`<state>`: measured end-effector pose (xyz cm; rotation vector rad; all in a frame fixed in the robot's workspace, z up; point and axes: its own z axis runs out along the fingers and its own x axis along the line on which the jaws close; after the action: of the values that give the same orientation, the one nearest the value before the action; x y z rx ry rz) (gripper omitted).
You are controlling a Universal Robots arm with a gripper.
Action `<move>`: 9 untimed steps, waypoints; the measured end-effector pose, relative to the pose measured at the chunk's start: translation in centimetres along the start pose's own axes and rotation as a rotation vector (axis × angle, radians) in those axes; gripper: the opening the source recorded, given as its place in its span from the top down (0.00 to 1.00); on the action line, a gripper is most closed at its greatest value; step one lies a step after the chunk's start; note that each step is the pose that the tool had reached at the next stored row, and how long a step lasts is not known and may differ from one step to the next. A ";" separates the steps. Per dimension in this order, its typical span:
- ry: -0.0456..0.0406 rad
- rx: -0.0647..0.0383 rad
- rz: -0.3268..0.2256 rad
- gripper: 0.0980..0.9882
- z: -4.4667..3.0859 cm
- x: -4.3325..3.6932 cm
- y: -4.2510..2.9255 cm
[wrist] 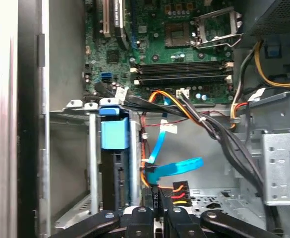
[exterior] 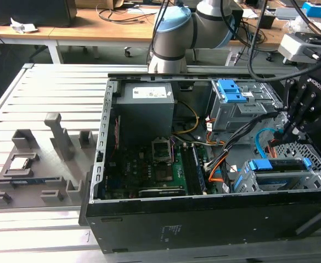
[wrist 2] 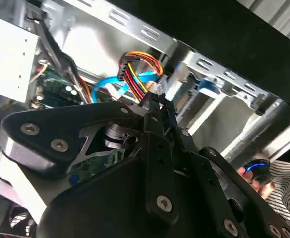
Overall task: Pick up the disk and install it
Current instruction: 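Insert the first disk wire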
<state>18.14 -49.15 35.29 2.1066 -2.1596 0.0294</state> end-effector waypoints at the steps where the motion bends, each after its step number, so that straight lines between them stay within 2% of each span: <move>1: 0.0027 0.000 0.000 0.91 0.14 0.82 -0.03; 4: 0.0142 0.000 0.001 0.91 0.50 2.31 -0.09; 7: 0.0192 0.000 0.001 0.91 1.22 2.31 -0.14; 9: 0.0196 0.001 -0.001 0.91 1.29 2.29 -0.15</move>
<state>18.14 -51.57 34.23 2.0988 -2.1480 0.0504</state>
